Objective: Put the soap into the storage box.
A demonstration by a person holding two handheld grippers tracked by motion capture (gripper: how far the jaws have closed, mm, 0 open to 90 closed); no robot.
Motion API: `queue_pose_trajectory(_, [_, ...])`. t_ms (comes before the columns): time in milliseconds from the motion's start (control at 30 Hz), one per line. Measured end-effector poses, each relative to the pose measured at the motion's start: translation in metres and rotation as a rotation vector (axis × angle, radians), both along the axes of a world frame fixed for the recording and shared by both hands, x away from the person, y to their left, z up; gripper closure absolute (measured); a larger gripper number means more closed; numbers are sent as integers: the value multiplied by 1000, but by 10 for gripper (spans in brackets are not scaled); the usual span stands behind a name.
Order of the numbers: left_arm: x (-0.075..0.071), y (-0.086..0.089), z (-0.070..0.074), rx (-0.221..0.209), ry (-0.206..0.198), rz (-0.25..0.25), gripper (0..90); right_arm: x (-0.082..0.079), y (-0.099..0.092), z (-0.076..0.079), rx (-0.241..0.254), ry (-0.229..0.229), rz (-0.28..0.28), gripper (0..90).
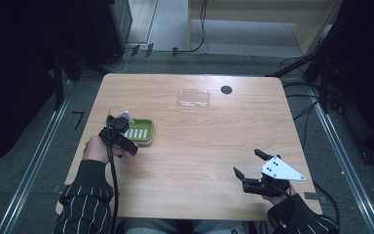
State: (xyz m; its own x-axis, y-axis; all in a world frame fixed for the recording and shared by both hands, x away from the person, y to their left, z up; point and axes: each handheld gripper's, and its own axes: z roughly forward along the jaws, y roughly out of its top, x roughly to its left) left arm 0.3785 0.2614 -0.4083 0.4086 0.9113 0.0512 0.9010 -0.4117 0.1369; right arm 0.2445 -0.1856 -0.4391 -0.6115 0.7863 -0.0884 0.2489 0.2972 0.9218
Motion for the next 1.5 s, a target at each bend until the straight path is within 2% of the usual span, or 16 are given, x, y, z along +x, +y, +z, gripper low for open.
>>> queue_pose_trajectory(100, [3, -2, 2, 13, -9, 2, 137, 0, 0, 0, -1, -1, 1, 136])
queue_pose_trajectory(367, [11, -4, 2, -12, -17, 3, 137, 0, 0, 0, 0, -1, 0, 136])
queue_pose_trajectory(867, [22, -7, 4, -24, -41, 9, 138, 0, 0, 0, -1, -1, 2, 136])
queue_pose_trajectory(1167, [28, -8, 6, -30, -69, 19, 138, 0, 0, 0, -3, -1, 2, 136])
queue_pose_trajectory(1367, [31, -7, 4, -38, -71, 23, 138, 0, 0, 0, -2, -1, 2, 136])
queue_pose_trajectory(1500, [34, -6, 5, -37, -95, 41, 138, 0, 0, 0, -4, 0, 2, 136])
